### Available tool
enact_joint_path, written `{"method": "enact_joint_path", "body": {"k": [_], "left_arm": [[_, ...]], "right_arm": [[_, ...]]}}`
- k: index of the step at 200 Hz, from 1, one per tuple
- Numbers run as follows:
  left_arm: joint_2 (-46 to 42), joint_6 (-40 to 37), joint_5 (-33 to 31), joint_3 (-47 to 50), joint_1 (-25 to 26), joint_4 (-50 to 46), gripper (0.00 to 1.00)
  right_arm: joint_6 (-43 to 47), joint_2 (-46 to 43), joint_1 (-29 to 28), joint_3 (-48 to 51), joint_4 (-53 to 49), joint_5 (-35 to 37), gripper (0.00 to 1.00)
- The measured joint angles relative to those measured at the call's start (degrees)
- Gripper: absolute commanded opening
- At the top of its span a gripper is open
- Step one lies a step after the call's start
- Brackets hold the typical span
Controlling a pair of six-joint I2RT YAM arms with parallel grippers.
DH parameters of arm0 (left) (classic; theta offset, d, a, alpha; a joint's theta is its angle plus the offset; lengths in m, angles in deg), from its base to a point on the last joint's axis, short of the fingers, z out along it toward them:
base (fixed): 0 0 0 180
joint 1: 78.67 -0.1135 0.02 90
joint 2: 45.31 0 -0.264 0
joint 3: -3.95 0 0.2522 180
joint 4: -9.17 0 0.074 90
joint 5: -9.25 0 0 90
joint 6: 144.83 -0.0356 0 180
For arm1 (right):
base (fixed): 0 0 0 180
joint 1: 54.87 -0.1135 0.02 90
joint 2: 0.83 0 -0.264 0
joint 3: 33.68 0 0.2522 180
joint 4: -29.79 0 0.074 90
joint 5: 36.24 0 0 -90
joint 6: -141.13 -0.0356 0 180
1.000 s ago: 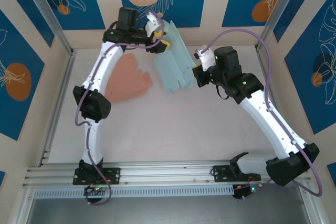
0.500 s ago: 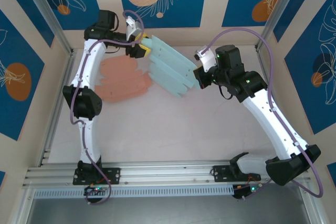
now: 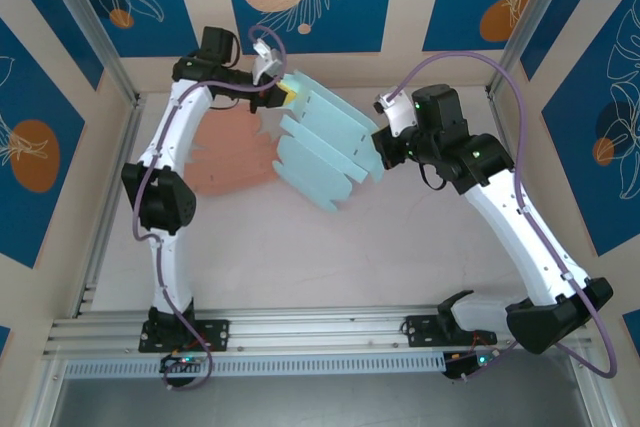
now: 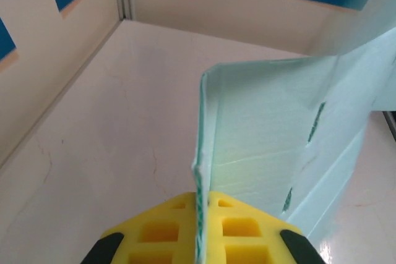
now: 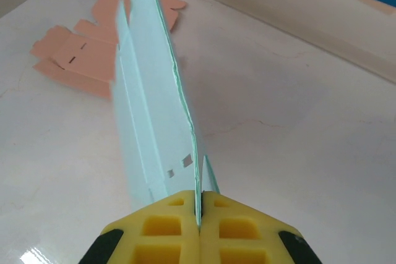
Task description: Fold the paper box
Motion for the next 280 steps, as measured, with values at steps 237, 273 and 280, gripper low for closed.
{"method": "enact_joint_path", "body": {"k": [237,273,280], "left_arm": [[-14.8,45.7,-47.3,68.1,12.3,75.1,0.08],[-14.0,47.4,-47.6,70.3,12.2,76.5,0.29],[-14.0,47.8,-47.6,71.2,12.1,77.4,0.34]], "right_arm": [[-1.9,19.1,0.0,17.6,33.7,22.8,0.00],[-0.6,19.3,-0.7,26.6,43.9,22.4,0.00],[-0.2,19.4,-1.1,28.1,45.8,22.4,0.00]]}}
